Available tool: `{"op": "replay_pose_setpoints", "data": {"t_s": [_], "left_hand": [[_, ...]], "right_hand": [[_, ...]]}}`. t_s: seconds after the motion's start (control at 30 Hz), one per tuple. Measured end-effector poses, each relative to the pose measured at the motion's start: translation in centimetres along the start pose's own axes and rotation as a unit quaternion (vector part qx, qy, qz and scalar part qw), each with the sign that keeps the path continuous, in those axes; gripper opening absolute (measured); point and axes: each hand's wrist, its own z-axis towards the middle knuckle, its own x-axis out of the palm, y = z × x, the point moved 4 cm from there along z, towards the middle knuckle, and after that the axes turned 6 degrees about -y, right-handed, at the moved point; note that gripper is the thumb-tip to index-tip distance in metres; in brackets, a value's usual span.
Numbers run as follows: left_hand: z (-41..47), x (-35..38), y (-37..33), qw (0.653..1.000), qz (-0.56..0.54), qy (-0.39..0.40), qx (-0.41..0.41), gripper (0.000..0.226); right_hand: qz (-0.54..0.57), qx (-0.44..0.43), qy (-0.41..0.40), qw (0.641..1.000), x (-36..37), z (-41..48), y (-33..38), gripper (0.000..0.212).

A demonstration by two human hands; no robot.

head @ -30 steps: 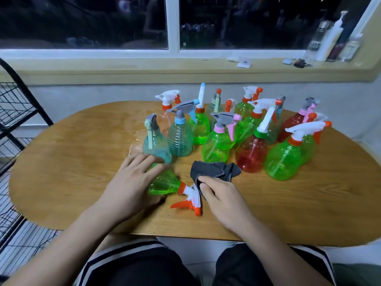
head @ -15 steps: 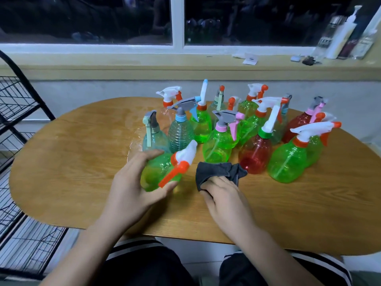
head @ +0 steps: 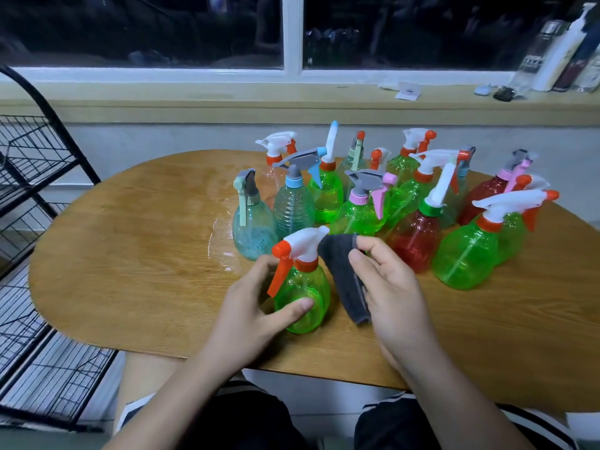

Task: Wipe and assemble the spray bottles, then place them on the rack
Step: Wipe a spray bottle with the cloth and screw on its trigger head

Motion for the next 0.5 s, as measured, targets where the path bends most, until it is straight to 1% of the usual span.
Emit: {"op": "replay_pose_setpoints", "data": {"t_s": [0.13, 0.23, 0.3, 0.4, 0.5], "left_hand": [[0.0, 0.7, -0.3, 1.000, 0.011, -0.005, 0.025, 0.056], [0.2, 0.7, -0.2, 0.999, 0.017, -0.020, 0.030, 0.053], [0.3, 0.8, -0.3, 0.999, 0.024, -0.029, 0.035, 0.048], [0.4, 0.9, -0.3, 0.998, 0.030, -0.041, 0.047, 0.047], [0.7, 1.1, -0.3, 0.996, 0.044, -0.042, 0.063, 0.044]], "right_hand": [[0.099, 0.005, -0.008, 0.995, 1.1, -0.7, 1.7, 0.030], [0.149, 0.034, -0.012, 0.988, 2.0, -0.6, 1.8, 0.031], [0.134, 0.031, -0.010, 0.990, 2.6, -0.7, 1.5, 0.032], [0.086, -0.009, 0.025, 0.996, 3.2, -1.0, 1.4, 0.033], [0.024, -0.050, 0.036, 0.998, 2.8, -1.2, 1.3, 0.036]]}}
